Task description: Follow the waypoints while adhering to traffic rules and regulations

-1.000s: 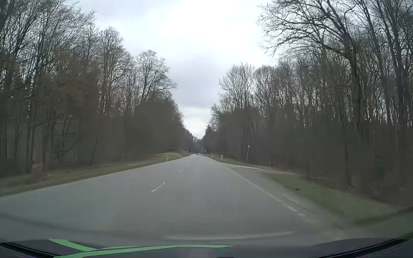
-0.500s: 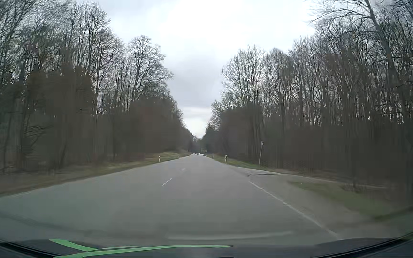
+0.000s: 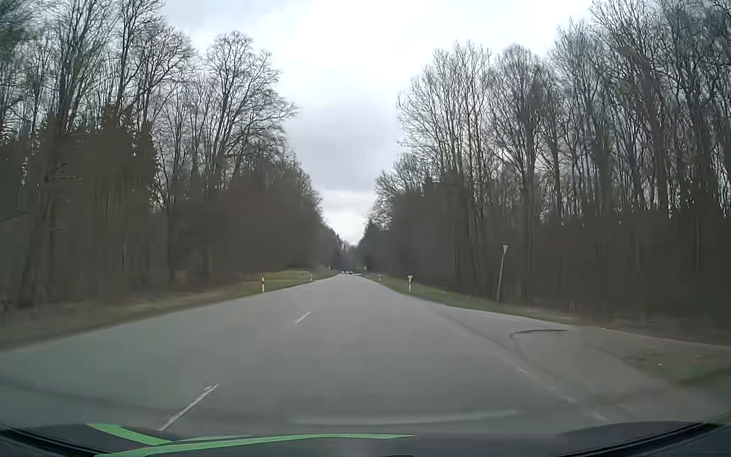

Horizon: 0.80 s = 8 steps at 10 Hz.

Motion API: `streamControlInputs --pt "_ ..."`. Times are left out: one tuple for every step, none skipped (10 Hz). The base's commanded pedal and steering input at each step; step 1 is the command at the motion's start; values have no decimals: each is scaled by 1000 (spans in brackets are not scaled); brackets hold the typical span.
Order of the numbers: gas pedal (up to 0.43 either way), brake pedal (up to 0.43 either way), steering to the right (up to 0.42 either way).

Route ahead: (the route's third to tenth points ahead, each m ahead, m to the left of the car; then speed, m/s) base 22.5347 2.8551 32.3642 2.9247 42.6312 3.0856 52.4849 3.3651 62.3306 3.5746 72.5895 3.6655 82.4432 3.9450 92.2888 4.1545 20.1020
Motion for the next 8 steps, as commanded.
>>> streamControlInputs --pt "209 0 1" --pt "209 0 1" --pt "209 0 1" --pt "209 0 1" --pt "209 0 1" --pt "209 0 1" --pt "209 0 1" --pt "209 0 1"
